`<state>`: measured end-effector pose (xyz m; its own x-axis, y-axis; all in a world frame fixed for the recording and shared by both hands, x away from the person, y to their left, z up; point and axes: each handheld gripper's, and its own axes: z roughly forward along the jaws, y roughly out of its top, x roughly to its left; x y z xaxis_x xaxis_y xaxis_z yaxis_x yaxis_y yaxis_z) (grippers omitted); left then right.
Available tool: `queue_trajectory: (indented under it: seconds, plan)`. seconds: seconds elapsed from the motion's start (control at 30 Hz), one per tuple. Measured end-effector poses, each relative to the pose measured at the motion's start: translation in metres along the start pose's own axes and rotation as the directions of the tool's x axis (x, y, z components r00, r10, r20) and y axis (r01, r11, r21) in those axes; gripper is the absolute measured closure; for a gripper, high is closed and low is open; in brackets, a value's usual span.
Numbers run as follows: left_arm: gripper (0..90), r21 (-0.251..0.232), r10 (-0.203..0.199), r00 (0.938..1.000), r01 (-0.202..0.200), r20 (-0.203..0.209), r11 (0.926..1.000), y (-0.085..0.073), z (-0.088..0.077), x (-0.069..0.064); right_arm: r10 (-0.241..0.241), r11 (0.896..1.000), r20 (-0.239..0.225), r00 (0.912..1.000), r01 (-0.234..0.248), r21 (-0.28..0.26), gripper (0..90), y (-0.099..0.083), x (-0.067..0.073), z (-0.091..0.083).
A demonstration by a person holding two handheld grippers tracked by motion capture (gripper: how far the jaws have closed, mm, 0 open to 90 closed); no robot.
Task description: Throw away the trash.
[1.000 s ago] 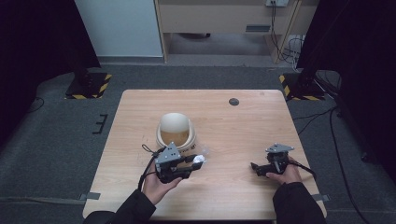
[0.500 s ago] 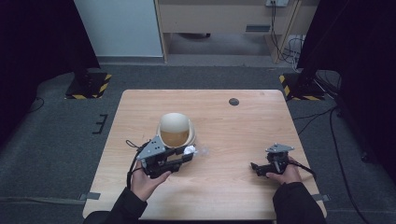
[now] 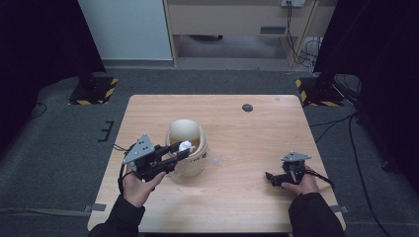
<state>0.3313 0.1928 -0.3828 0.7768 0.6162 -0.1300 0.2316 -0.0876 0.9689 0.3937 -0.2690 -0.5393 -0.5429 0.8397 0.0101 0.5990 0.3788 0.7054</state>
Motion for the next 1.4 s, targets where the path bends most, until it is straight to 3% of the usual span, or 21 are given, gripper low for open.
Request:
queue_trajectory:
  seconds: [0.7, 1.4]
  plan:
    - [63.1, 0.099, -0.021, 0.9951, 0.031, -0.097, 0.9946, -0.026, 0.013, 0.021, -0.001, 1.000, 0.000, 1.0000, 0.001, 0.000, 0.6, 0.000, 0.000, 0.000]
    - [60.3, 0.151, -0.017, 0.9921, 0.036, -0.124, 0.9879, -0.033, 0.027, 0.028, -0.003, 1.000, 0.001, 1.0000, 0.003, 0.001, 0.5, 0.000, 0.000, 0.000]
